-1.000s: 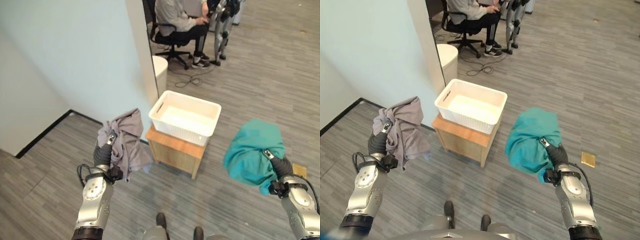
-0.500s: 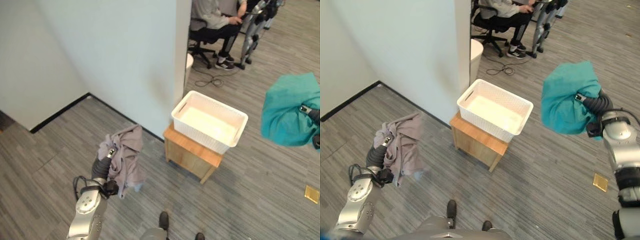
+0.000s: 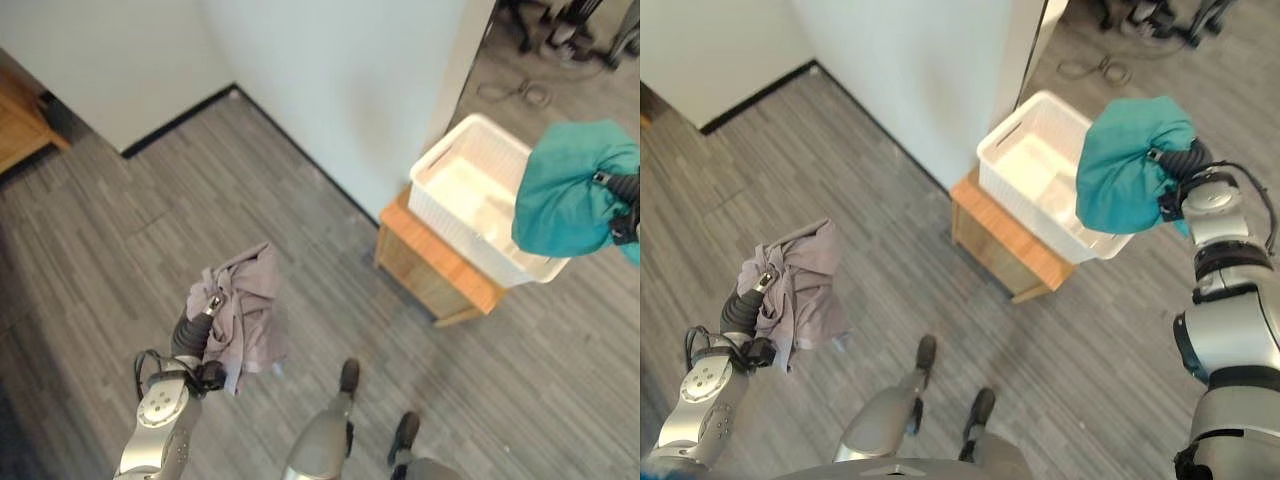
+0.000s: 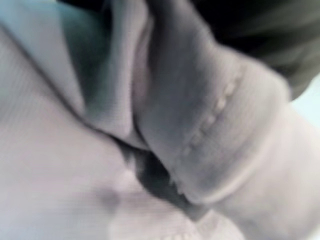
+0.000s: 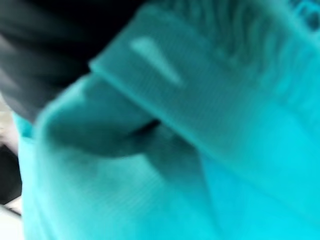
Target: Pick up bed clothes into laundry basket.
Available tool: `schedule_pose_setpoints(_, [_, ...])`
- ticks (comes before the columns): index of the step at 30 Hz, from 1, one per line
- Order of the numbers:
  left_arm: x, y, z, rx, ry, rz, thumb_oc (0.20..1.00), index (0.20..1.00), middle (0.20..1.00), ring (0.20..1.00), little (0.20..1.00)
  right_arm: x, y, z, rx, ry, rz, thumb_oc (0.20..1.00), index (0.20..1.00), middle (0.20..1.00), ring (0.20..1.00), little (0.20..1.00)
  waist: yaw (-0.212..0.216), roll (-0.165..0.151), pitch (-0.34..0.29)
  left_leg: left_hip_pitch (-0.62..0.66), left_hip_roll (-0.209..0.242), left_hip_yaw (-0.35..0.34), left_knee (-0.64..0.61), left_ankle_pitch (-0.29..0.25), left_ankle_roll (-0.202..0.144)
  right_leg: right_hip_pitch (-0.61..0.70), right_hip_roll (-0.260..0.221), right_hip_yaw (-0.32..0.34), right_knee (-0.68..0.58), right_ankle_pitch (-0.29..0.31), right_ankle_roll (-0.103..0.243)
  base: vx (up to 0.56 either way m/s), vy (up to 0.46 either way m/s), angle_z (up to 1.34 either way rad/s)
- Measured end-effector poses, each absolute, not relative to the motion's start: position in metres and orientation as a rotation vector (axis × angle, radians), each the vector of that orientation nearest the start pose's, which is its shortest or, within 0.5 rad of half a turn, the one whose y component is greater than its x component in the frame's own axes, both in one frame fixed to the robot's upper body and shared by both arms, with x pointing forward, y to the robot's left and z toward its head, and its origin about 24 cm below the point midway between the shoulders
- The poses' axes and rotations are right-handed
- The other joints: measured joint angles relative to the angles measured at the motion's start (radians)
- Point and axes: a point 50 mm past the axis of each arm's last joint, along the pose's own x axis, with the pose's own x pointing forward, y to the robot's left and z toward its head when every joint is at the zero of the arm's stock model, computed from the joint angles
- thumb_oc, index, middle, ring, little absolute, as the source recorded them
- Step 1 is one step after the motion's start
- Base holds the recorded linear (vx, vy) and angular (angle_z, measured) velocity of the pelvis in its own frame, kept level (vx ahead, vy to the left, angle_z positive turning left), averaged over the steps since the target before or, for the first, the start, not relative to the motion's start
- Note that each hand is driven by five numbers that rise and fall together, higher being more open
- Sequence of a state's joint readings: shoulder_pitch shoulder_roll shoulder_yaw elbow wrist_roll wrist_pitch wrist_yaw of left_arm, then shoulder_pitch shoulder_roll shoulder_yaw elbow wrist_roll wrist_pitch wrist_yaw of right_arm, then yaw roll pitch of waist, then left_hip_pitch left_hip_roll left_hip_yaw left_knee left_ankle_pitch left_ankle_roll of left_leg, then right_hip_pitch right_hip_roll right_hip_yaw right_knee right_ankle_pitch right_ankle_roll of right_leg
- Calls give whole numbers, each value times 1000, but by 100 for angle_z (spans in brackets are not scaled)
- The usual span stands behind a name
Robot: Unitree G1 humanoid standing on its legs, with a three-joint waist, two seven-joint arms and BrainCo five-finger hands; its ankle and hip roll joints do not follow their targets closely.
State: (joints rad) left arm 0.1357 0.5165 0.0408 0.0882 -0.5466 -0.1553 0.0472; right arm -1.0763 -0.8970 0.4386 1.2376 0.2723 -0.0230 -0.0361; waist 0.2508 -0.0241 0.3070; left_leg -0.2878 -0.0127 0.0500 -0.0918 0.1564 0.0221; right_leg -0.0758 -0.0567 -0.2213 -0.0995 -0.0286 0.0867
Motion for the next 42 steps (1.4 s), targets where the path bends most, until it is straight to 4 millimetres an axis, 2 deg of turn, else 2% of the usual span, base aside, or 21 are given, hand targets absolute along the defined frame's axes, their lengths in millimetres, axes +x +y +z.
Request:
schedule_pose_setpoints(1, [223,273,44,-19,20,169,200,200,200,200,200,359,-372,209,-648,140,-484,200,200,200,200,200,2,0,11,-13,0,0,0,0,0,-13,0,0,0,1,0,-16,31,1])
schedule_pose_setpoints(2, [224,270,50,-21,-6,167,200,200,200,200,200,358,-373,209,-647,144,-490,1000,1000,1000,1000,1000,4,0,23,-40,1,-2,0,5,-3,-40,2,-1,0,5,-1,0,0,0])
schedule_pose_setpoints(6, [238,263,62,-28,-62,147,200,200,200,200,200,359,-371,199,-663,206,-465,1000,1000,1000,1000,1000,4,1,87,-62,-1,-1,0,9,-1,-62,-1,3,0,10,1,-1,26,-1])
schedule_pose_setpoints(8, [244,261,69,-32,-93,139,200,200,200,200,200,362,-367,201,-658,197,-452,1000,1000,1000,1000,1000,0,2,106,-61,0,2,0,9,-1,-63,-1,7,0,10,1,12,35,-6])
schedule_pose_setpoints(16, [253,259,80,-36,-137,146,200,200,200,200,200,371,-351,210,-708,139,-392,1000,1000,1000,1000,1000,-27,0,110,-59,8,24,0,9,-1,-73,2,37,0,16,-3,23,33,-12])
schedule_pose_setpoints(19, [263,264,98,11,-188,144,200,200,200,200,200,377,-337,220,-728,75,-334,1000,1000,1000,1000,1000,-55,1,110,-39,14,44,0,8,-1,-65,3,57,0,25,-4,41,41,-18])
schedule_pose_setpoints(20, [271,271,120,87,-241,133,200,200,200,200,200,380,-321,224,-756,15,-268,1000,1000,1000,1000,1000,-66,1,110,-23,16,49,0,8,-1,-52,3,62,0,28,-5,6,30,-15])
schedule_pose_setpoints(21, [275,275,133,112,-277,134,200,200,200,200,200,380,-316,224,-762,-7,-244,1000,1000,1000,1000,1000,-70,3,109,-12,17,51,0,8,-1,-42,3,64,0,29,-4,52,56,-13])
schedule_pose_setpoints(22, [282,276,160,125,-378,146,200,200,200,200,200,379,-308,225,-767,-44,-205,1000,1000,1000,1000,1000,-84,7,106,8,17,52,0,8,-2,-23,1,67,0,30,-2,44,38,-5])
schedule_pose_setpoints(24, [293,271,195,154,-491,130,200,200,200,200,200,369,-300,222,-717,-128,-161,1000,1000,1000,1000,1000,-94,9,105,24,18,55,0,2,-10,-11,2,69,0,29,-2,36,14,-4])
schedule_pose_setpoints(25, [296,269,219,167,-578,124,200,200,200,200,200,364,-288,219,-712,-173,-102,1000,1000,1000,1000,1000,-110,10,105,31,18,58,0,2,-10,-4,1,71,0,33,-1,49,12,-11])
schedule_pose_setpoints(26, [298,265,231,177,-615,111,200,200,200,200,200,359,-284,213,-703,-179,-77,1000,1000,1000,1000,1000,-122,11,104,34,18,66,0,-1,-14,-6,-1,80,0,35,-1,63,15,-18])
schedule_pose_setpoints(27, [304,254,251,205,-671,66,200,200,200,200,200,349,-280,205,-636,-218,-50,1000,1000,1000,1000,1000,-132,16,99,38,18,72,0,0,-13,-2,-2,84,0,41,1,63,5,-11])
schedule_pose_setpoints(28, [308,243,261,210,-698,27,200,200,200,200,200,339,-280,198,-589,-231,-42,1000,1000,1000,1000,1000,-146,19,97,42,15,76,0,0,-13,0,-5,88,0,41,2,114,-5,-12])
schedule_pose_setpoints(30, [315,213,276,221,-747,-90,200,200,200,200,200,312,-272,161,-461,-208,13,1000,1000,1000,1000,1000,-203,27,91,71,4,78,0,-5,-18,29,-16,93,0,42,9,111,-2,-4])
schedule_pose_setpoints(33, [321,192,272,211,-722,-191,200,200,200,200,200,295,-261,132,-312,-179,31,1000,1000,1000,1000,1000,-244,24,81,98,1,85,-1,-12,-13,54,-20,97,0,43,11,57,-3,-18])
schedule_pose_setpoints(34, [329,173,259,204,-660,-276,200,200,200,200,200,288,-257,115,-272,-134,52,1000,1000,1000,1000,1000,-288,30,61,108,1,102,-1,-19,-16,55,-20,113,0,42,12,91,9,-39])
schedule_pose_setpoints(37, [342,152,240,193,-562,-351,200,200,200,200,200,269,-245,103,-212,-125,100,1000,1000,1000,1000,1000,-333,43,38,122,6,107,-1,-25,-22,62,-21,121,0,43,12,74,18,-18])
schedule_pose_setpoints(38, [354,146,221,120,-460,-356,200,200,200,200,200,257,-229,96,-150,-122,170,1000,1000,1000,1000,1000,-362,47,10,134,13,131,-1,-32,-28,64,-18,143,0,43,12,51,15,-38])
schedule_pose_setpoints(40, [362,148,207,92,-376,-342,200,200,200,200,200,253,-217,89,-102,-100,229,1000,1000,1000,1000,1000,-389,47,-20,140,20,147,-2,-35,-26,62,-14,159,0,43,11,31,12,-40])
schedule_pose_setpoints(42, [369,148,206,122,-340,-337,200,200,200,200,200,244,-214,83,-62,-78,265,1000,1000,1000,1000,1000,-416,46,-34,144,28,159,-2,-36,-26,61,-7,173,0,45,8,7,7,-22])
